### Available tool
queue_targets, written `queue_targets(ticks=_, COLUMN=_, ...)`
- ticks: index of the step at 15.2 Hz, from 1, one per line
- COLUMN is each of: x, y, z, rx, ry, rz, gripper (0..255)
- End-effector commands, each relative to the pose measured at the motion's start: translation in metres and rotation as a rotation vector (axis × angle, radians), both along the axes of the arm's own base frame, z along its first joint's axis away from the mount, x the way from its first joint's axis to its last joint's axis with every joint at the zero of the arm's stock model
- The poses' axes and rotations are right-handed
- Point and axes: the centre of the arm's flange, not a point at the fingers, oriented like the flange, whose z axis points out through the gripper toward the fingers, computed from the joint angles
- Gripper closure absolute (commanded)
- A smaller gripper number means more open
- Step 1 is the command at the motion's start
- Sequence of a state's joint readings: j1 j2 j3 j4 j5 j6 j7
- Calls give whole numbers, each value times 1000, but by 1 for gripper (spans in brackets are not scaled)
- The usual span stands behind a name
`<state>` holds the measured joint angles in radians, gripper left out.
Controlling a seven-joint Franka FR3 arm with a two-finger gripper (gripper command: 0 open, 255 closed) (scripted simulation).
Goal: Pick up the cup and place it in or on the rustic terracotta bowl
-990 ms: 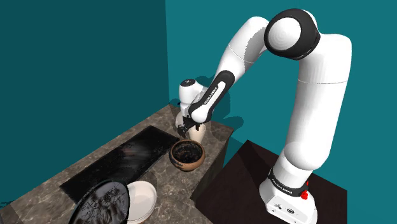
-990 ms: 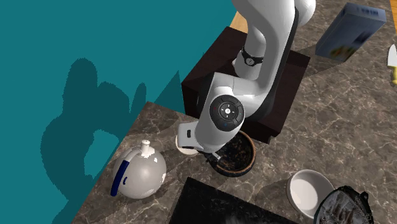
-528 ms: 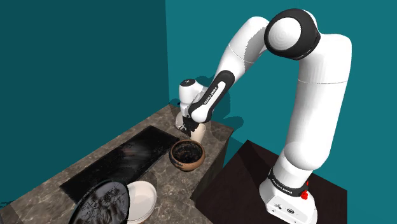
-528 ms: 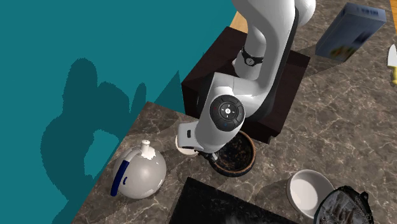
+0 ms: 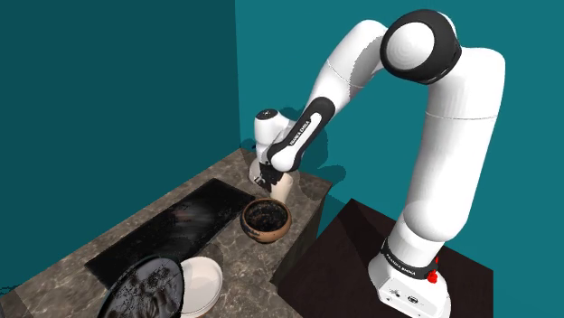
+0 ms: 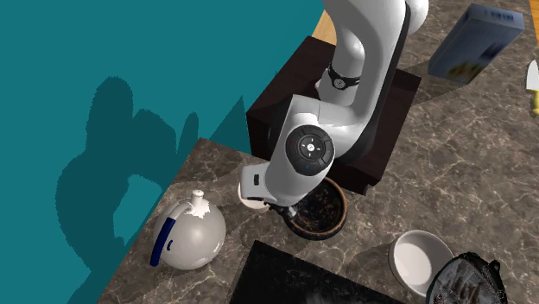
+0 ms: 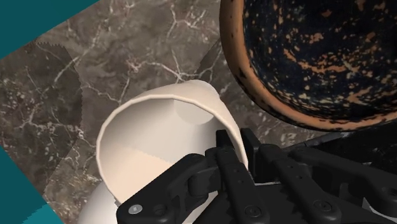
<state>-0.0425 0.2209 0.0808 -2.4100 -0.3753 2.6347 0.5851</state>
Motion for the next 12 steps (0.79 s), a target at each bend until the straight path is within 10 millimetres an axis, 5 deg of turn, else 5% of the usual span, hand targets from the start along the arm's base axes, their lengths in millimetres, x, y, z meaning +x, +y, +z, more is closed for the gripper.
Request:
queue_targets(ticks=1, x=0, y=-1, z=11, rx=0, ry=0, rz=0, gripper=255)
queue_targets(ticks=12, x=0, y=-1, z=69, rx=0, ry=0, rz=0, gripper=255)
